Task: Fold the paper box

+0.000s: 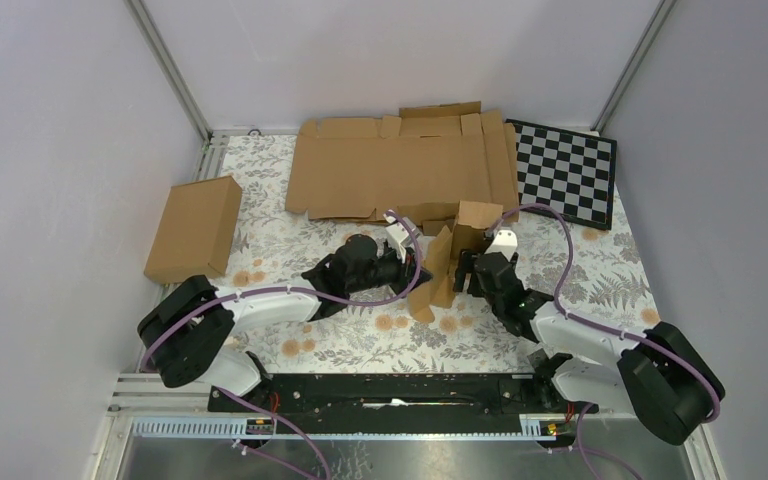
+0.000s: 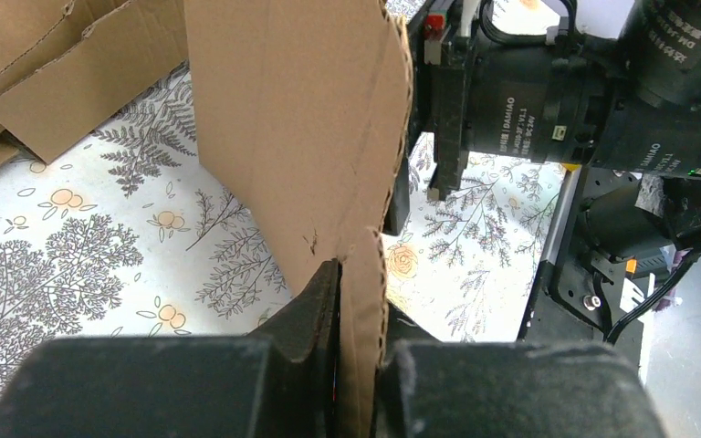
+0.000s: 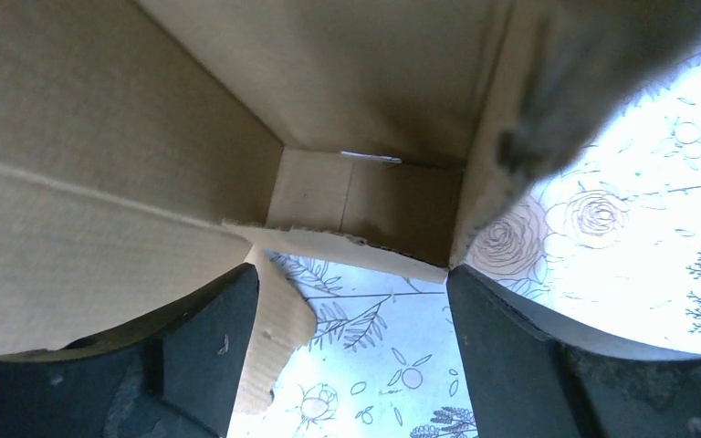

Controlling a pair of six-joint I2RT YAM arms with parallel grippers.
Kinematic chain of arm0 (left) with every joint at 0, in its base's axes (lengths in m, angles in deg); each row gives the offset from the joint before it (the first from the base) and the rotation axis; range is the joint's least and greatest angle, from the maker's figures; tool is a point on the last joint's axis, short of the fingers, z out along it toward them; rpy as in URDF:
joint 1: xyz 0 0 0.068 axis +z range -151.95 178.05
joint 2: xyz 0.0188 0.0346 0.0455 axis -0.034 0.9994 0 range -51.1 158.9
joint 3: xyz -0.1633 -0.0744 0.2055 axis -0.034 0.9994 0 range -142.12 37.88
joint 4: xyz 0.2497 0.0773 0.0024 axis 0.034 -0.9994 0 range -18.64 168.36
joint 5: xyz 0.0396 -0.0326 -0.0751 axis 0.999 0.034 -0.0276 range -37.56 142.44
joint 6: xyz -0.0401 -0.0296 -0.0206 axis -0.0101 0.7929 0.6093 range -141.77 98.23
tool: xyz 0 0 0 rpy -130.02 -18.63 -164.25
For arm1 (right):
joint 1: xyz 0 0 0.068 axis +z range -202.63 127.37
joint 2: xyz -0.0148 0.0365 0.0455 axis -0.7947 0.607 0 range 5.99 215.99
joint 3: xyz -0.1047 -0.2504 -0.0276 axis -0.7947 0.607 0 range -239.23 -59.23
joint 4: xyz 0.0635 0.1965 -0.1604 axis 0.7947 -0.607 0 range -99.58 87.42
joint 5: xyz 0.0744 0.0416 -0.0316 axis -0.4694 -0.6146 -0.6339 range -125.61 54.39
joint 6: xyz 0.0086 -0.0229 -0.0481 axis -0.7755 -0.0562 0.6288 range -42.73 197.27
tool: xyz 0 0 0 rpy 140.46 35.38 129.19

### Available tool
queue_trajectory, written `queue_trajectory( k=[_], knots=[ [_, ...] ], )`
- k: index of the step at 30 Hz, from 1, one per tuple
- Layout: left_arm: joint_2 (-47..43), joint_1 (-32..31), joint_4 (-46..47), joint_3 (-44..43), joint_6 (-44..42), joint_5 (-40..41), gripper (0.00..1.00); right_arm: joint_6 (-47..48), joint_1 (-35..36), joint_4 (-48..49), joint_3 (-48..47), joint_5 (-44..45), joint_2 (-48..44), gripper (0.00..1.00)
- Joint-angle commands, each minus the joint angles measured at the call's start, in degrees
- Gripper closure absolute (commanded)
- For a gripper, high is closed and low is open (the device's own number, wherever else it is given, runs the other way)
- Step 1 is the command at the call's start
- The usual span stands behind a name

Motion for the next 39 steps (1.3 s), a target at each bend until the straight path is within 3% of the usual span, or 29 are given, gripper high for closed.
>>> queue_trajectory(
  k=[1, 11, 14, 17, 19, 29, 39],
  knots=[
    [-0.5, -0.3, -2.4, -1.6, -0.1, 0.3, 0.94, -3.1, -0.2, -1.2, -3.4, 7.9, 2.1, 0.18],
    [0.5, -0.2, -3.6, -2.9, -0.4, 0.3, 0.94, -3.4, -0.2, -0.3, -3.4, 14.4, 2.3, 0.21],
    [1.0, -0.3, -4.1, -3.6, -0.3, 0.3, 0.94, -2.6, -0.3, -0.7, -3.4, 12.1, 0.8, 0.15],
    [1.1, -0.4, -4.2, -4.1, -0.2, 0.3, 0.94, -2.0, -0.5, -1.6, -3.3, 8.3, -1.8, 0.01],
    [1.2, -0.3, -4.3, -4.3, -0.2, 0.7, 0.94, -2.1, -0.5, -2.7, -3.3, 7.3, -4.1, 0.0],
    [0.6, -0.3, -5.8, -4.9, -0.3, 3.0, 0.94, -1.7, -3.0, -15.2, -6.7, 7.2, -14.2, 0.0],
    [-0.1, -0.3, -7.4, -5.7, -0.7, 4.0, 0.94, -1.7, -6.7, -26.0, -10.7, 1.9, -19.7, 0.0]
  ],
)
